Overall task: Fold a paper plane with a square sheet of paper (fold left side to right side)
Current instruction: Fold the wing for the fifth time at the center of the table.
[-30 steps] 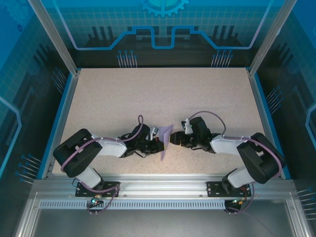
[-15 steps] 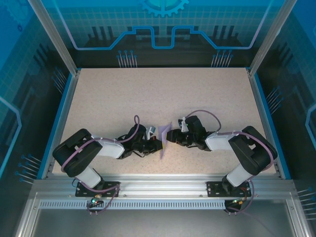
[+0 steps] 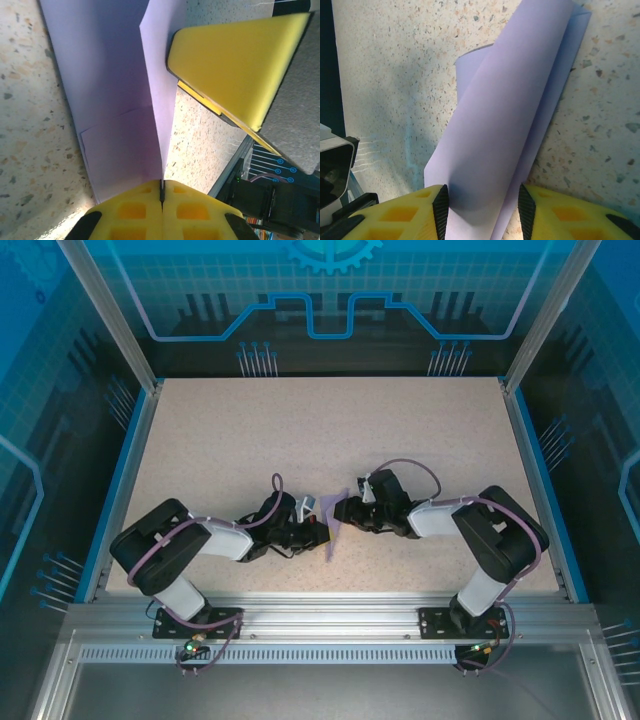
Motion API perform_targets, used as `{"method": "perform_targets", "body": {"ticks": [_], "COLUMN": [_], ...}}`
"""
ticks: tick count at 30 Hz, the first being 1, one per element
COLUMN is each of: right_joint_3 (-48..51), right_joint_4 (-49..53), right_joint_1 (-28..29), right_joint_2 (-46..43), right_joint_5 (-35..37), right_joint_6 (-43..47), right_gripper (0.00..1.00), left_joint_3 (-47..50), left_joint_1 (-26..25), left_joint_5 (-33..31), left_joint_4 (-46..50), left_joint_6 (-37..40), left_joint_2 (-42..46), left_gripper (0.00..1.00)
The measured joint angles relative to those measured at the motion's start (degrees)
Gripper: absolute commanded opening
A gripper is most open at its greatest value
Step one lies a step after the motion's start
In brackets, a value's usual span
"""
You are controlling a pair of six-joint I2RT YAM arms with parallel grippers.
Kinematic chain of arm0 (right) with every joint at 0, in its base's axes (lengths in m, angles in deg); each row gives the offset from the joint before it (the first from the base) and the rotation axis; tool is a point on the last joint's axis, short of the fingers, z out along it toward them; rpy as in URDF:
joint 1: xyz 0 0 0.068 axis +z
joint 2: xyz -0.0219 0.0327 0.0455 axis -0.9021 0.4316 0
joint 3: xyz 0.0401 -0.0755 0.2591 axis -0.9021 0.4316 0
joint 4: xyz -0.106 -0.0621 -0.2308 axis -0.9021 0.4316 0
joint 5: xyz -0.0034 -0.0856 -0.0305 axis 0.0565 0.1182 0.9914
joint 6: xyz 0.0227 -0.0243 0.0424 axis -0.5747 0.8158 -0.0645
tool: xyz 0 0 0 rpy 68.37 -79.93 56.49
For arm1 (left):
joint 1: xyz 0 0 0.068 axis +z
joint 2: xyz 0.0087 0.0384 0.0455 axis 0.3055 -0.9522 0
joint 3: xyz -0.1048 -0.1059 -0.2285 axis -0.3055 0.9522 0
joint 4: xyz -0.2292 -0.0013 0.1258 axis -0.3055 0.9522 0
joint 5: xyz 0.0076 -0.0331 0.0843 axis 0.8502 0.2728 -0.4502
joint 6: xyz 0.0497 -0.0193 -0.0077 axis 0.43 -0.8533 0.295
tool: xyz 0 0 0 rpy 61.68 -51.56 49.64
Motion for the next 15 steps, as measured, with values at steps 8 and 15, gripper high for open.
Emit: {"method": "perform_targets", "body": {"ticks": [8,15], "right_joint_3": [-1.2,-1.9], "right_joint_4": [2.1,3.4], "right_joint_1": [0.0,0.0], "right_joint_2": [0.6,0.8], "right_joint_5": [0.3,0.3], "right_joint_6": [-0.9,-0.9], "right_gripper": [0.41,0.41], "left_joint_3": [0.0,0.0], "left_joint_1": [0.0,0.2], "left_joint_5": [0.3,0.4], "left_joint_4": [0.0,2.6], "left_joint_6": [0.0,0.8], "left_joint_2": [-0.4,1.2], "left_gripper": [0.14,0.27]}}
